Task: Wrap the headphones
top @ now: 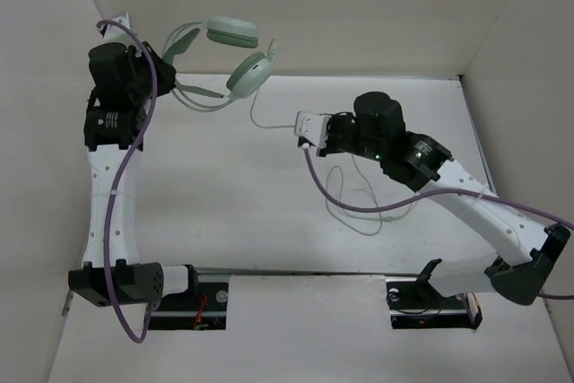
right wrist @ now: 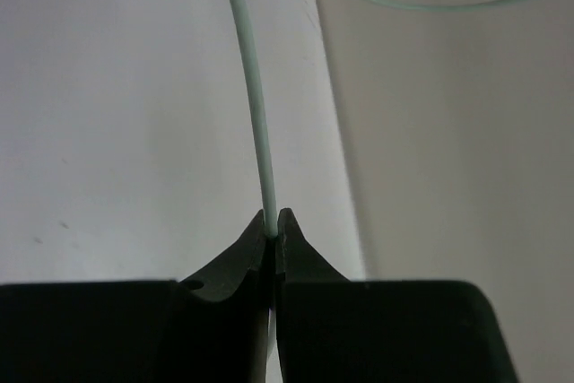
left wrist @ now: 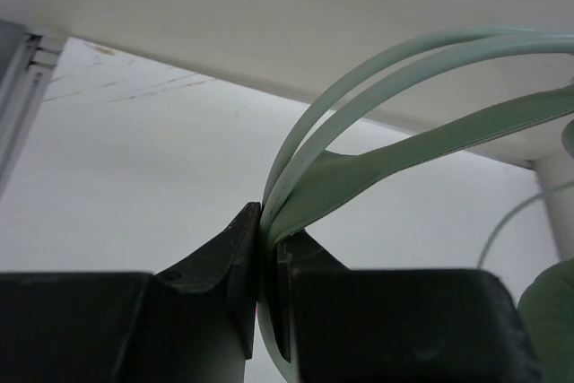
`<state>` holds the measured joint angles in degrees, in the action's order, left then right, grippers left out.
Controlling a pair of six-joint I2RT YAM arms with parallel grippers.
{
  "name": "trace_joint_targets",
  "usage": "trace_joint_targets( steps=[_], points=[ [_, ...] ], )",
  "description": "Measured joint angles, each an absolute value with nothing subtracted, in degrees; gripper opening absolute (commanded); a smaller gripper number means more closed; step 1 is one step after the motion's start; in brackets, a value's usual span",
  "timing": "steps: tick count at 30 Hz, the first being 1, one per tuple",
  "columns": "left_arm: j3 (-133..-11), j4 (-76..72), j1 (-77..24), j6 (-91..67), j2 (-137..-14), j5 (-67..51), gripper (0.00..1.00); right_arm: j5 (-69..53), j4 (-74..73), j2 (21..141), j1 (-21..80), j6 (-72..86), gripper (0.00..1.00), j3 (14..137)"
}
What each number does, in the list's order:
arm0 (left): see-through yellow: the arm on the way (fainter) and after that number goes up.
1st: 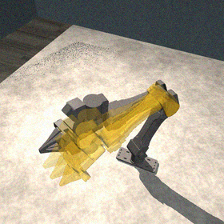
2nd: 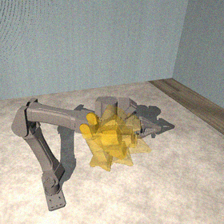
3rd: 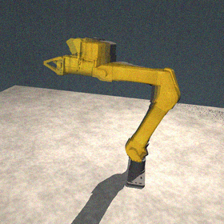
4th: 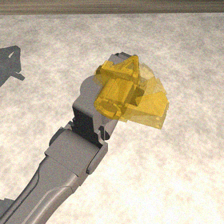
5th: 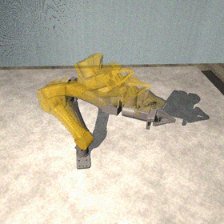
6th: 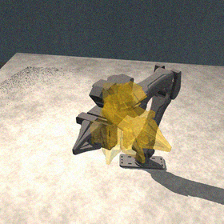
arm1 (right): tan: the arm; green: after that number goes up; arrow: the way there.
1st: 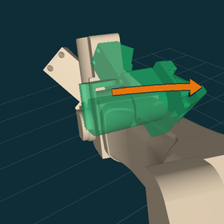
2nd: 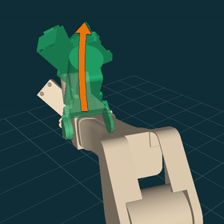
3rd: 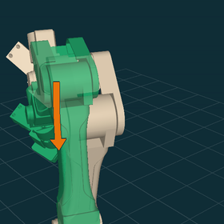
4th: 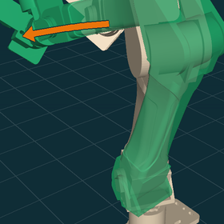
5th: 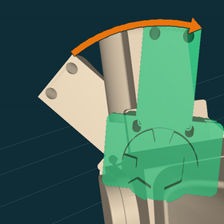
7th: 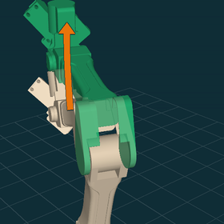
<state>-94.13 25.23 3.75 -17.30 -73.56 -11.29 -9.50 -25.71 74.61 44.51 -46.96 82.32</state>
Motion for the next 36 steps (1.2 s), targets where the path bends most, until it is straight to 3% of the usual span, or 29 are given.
trace_joint_targets(
  steps=[7,14,23,31,36],
  points=[
    [-89.97,25.65,-5.08,-6.94,-75.26,2.50,0.00,7.97,-30.52,78.43,48.80,-75.22,0.00,84.75],
    [-86.26,25.21,-13.98,-1.56,-77.12,6.57,0.00,8.49,-21.93,78.87,57.47,-88.36,0.00,89.43],
    [-81.01,26.13,-24.49,2.42,-79.09,5.63,0.00,4.38,-9.41,81.08,53.71,-85.56,0.00,93.30],
    [-81.01,26.22,-28.23,3.03,-76.29,0.80,0.00,0.05,-10.22,85.45,35.73,-69.63,0.00,93.17],
    [-82.72,26.59,-29.71,3.01,-73.71,-3.97,0.00,-7.42,-15.86,85.49,29.56,-58.17,0.00,93.25]
  ],
)
